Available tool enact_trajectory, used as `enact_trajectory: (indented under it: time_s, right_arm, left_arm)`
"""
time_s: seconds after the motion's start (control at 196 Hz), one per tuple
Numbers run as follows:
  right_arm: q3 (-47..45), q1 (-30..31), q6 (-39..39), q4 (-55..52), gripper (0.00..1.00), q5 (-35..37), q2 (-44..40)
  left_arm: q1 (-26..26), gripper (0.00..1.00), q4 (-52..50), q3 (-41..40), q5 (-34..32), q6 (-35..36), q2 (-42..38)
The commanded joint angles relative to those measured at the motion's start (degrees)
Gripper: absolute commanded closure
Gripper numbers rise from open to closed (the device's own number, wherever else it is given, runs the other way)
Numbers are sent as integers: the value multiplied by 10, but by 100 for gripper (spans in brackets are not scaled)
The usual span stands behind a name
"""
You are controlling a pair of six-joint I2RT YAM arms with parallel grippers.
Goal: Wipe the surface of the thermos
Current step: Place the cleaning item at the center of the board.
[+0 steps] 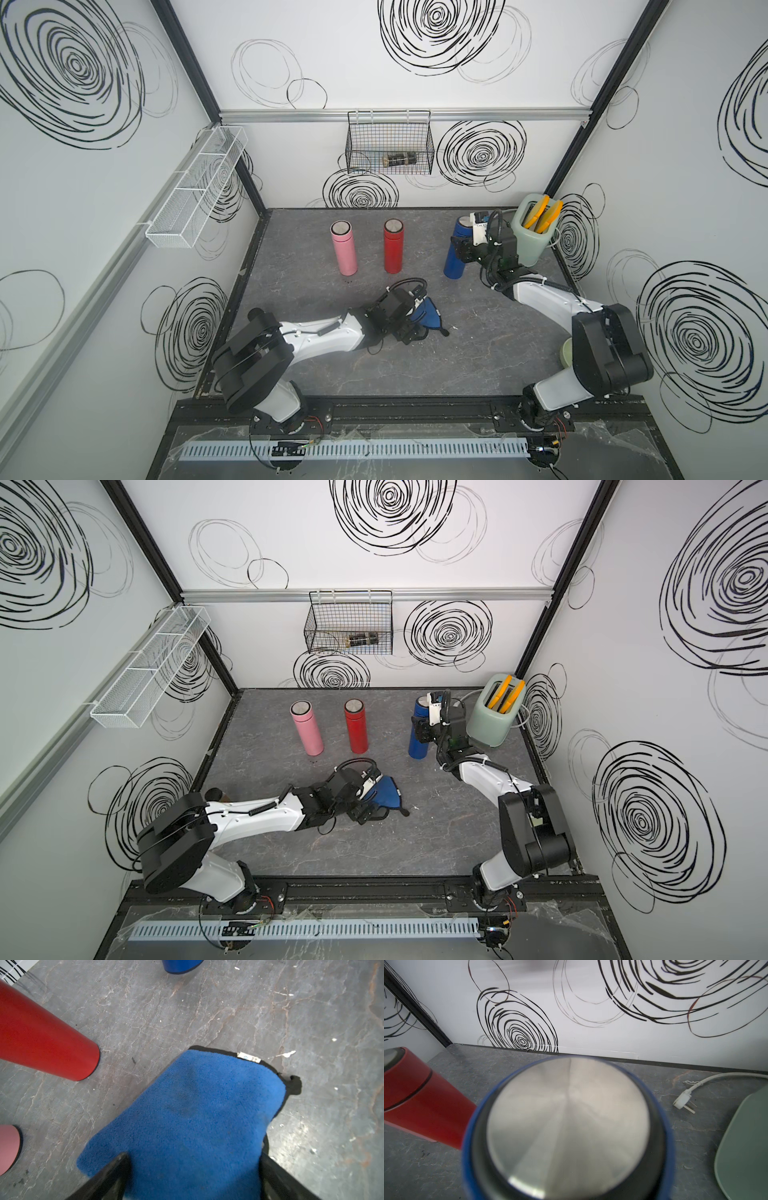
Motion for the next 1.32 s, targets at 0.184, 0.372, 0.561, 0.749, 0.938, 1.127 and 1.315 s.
enact_trajectory:
  time_s: [0.184, 0.372, 0.561, 0.749, 0.938, 1.127, 1.315]
  right_arm:
    - [18, 6, -21, 48, 77, 22, 18]
    - [13, 9, -20, 52, 55, 21, 24]
    - [-2, 14, -20, 64, 13, 25, 23]
    - [-16, 20, -20, 68, 2, 28, 7]
    - [-17, 20, -21, 64, 2, 43, -16]
    - [-14, 22, -20, 62, 2, 20, -37]
    - [-12, 21, -16, 65, 2, -1, -73]
  left_arm:
    - [-15, 4, -29, -40, 7, -27, -120]
    - [-12, 4, -30, -48, -2, -31, -184]
    - [-3, 4, -1, -60, 3, -24, -200]
    - [21, 4, 38, -57, 58, -6, -200]
    - [44, 4, 57, -32, 92, 9, -215]
    - [69, 4, 45, -5, 127, 8, -223]
    - [71, 4, 17, 30, 149, 18, -221]
